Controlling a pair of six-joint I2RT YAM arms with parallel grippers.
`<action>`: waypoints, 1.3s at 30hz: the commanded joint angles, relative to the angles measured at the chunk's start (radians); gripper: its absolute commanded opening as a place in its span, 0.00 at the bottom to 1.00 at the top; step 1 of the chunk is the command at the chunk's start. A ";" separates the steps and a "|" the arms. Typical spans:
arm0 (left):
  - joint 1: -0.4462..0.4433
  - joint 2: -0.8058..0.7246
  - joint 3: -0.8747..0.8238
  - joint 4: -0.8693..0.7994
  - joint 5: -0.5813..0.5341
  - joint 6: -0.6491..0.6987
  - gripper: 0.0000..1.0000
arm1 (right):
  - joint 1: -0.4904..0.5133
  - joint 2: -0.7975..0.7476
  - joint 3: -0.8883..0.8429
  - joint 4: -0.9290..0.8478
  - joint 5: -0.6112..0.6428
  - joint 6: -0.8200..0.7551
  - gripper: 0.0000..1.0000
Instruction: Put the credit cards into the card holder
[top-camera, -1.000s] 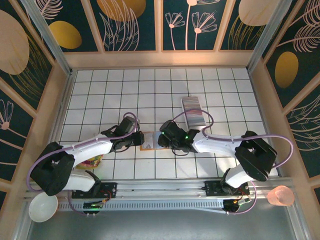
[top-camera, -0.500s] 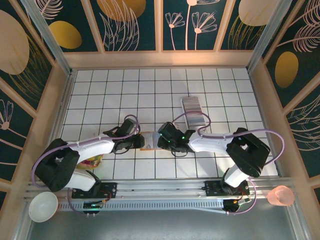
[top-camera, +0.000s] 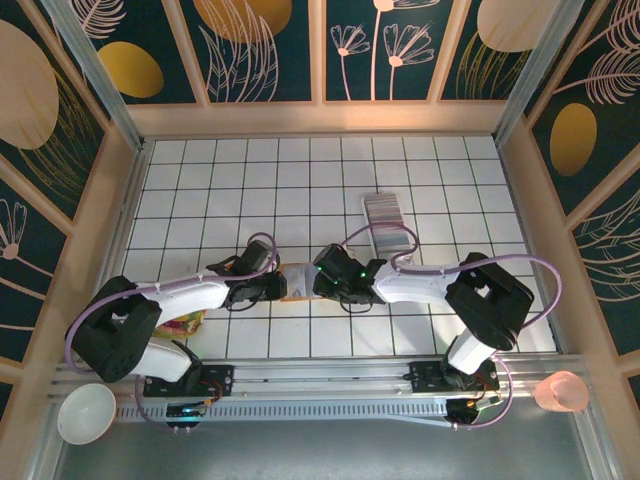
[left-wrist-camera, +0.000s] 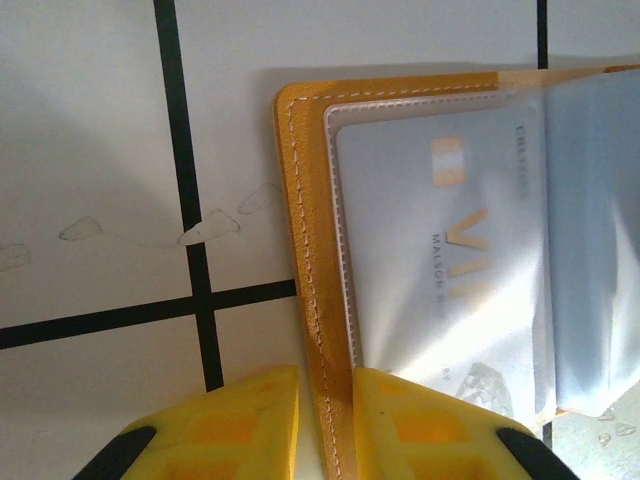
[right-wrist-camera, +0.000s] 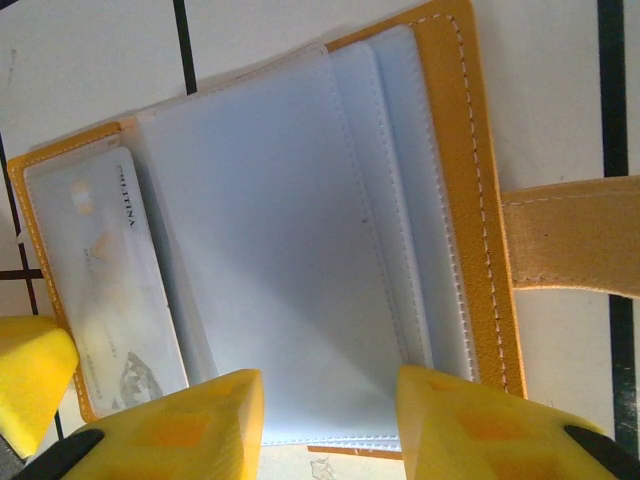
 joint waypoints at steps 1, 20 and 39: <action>-0.004 0.009 -0.021 -0.001 0.011 -0.007 0.20 | 0.004 0.025 0.023 0.003 -0.002 0.001 0.40; -0.005 0.018 -0.049 0.053 0.014 -0.030 0.14 | -0.002 0.085 0.029 0.097 -0.054 0.024 0.42; -0.004 -0.030 -0.079 0.071 0.010 -0.056 0.12 | 0.006 0.069 0.018 0.258 -0.096 0.066 0.41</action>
